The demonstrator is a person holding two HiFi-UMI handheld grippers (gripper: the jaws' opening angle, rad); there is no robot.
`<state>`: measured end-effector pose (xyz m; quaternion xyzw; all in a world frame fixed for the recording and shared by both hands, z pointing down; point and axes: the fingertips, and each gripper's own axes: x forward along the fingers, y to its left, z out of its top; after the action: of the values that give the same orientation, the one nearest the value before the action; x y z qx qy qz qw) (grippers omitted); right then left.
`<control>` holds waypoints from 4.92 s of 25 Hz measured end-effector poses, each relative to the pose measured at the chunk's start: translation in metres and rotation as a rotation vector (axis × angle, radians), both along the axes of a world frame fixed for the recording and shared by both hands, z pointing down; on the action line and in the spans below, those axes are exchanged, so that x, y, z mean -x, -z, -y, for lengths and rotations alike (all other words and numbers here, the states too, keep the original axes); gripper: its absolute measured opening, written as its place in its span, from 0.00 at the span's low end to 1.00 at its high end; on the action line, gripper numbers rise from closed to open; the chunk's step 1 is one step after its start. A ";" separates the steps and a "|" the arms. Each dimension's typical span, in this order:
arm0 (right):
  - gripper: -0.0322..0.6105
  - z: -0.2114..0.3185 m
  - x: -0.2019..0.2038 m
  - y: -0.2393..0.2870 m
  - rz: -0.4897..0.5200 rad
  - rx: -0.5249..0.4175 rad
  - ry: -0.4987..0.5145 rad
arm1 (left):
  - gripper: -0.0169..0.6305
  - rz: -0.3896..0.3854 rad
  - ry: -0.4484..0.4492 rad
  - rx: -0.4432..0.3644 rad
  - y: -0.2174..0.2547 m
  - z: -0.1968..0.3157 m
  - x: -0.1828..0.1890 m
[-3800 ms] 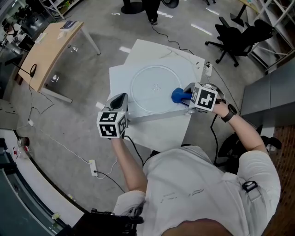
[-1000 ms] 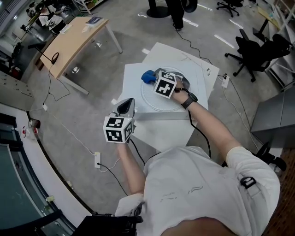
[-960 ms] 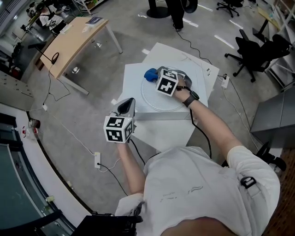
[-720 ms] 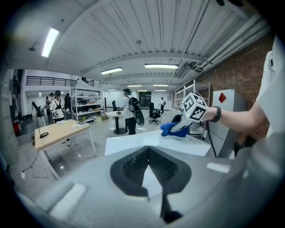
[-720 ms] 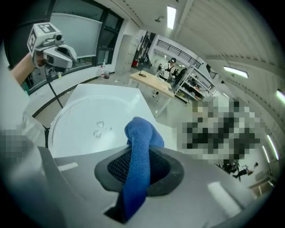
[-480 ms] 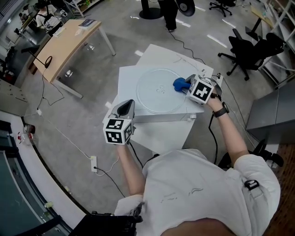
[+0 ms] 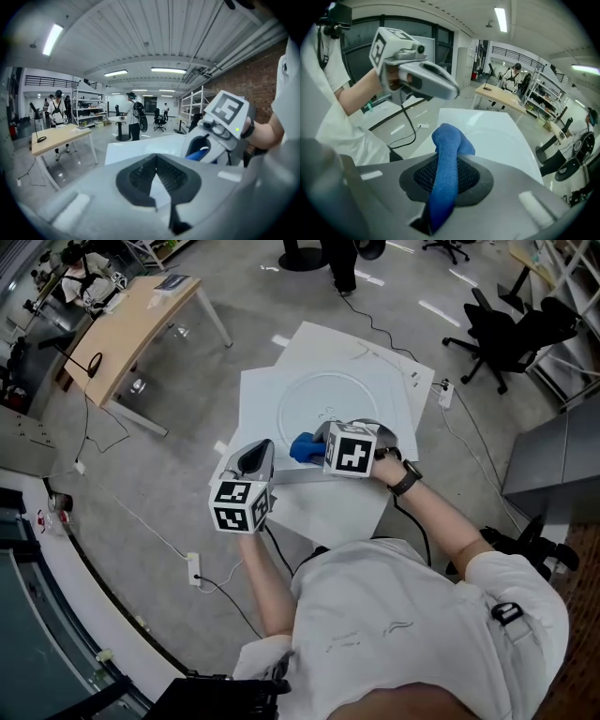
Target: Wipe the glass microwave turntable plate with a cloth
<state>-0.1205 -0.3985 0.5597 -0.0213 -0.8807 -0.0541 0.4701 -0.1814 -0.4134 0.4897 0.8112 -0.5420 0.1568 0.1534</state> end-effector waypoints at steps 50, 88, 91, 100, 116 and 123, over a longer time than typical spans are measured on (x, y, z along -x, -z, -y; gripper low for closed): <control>0.15 0.027 -0.044 -0.015 -0.031 0.227 0.147 | 0.03 -0.017 0.034 -0.004 -0.003 -0.002 0.012; 0.16 0.159 -0.073 -0.005 -0.008 -0.144 -0.327 | 0.03 -0.003 0.007 0.009 -0.004 -0.002 0.003; 0.16 0.140 -0.110 -0.003 -0.079 -0.173 -0.324 | 0.03 -0.004 -0.006 0.005 -0.004 0.001 0.000; 0.16 0.042 -0.065 -0.003 0.044 0.009 -0.178 | 0.03 -0.015 -0.070 0.028 -0.016 0.001 -0.014; 0.16 0.111 -0.092 -0.009 0.063 -0.117 -0.547 | 0.03 -0.061 -0.226 0.071 -0.033 -0.006 -0.023; 0.16 0.042 -0.059 -0.005 0.078 -0.100 -0.498 | 0.03 -0.128 -0.288 0.072 -0.045 -0.011 -0.021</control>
<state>-0.0611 -0.4410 0.5647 0.2216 -0.8725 0.0190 0.4351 -0.1599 -0.4025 0.5345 0.8828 -0.4032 0.1445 0.1926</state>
